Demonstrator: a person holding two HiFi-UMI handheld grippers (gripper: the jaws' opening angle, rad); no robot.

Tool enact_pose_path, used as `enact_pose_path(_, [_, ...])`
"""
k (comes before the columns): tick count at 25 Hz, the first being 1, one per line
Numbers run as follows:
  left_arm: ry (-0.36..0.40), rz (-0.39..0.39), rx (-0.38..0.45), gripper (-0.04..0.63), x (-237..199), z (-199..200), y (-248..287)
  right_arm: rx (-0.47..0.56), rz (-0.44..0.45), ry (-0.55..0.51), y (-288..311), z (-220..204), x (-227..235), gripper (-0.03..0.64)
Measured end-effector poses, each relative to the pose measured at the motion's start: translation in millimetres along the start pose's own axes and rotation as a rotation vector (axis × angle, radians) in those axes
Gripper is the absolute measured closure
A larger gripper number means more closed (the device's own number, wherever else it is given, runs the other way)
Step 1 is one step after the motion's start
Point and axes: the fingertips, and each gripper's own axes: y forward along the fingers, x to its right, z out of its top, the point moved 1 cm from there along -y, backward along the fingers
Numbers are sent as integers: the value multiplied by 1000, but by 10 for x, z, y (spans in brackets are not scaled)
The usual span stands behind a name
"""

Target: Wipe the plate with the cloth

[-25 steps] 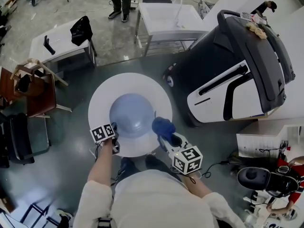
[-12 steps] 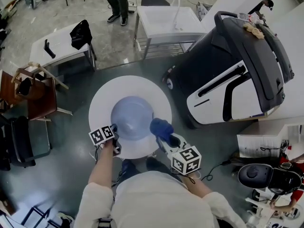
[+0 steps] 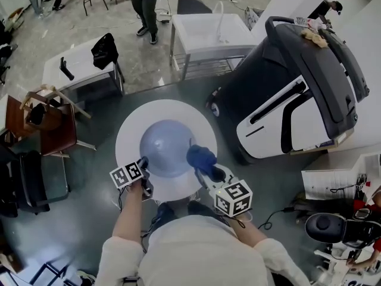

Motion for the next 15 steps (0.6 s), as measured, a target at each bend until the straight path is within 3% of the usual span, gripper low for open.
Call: enact_pose_path(15, [59, -97, 185, 552, 586, 265, -862, 120, 54, -62, 7, 435, -198, 528])
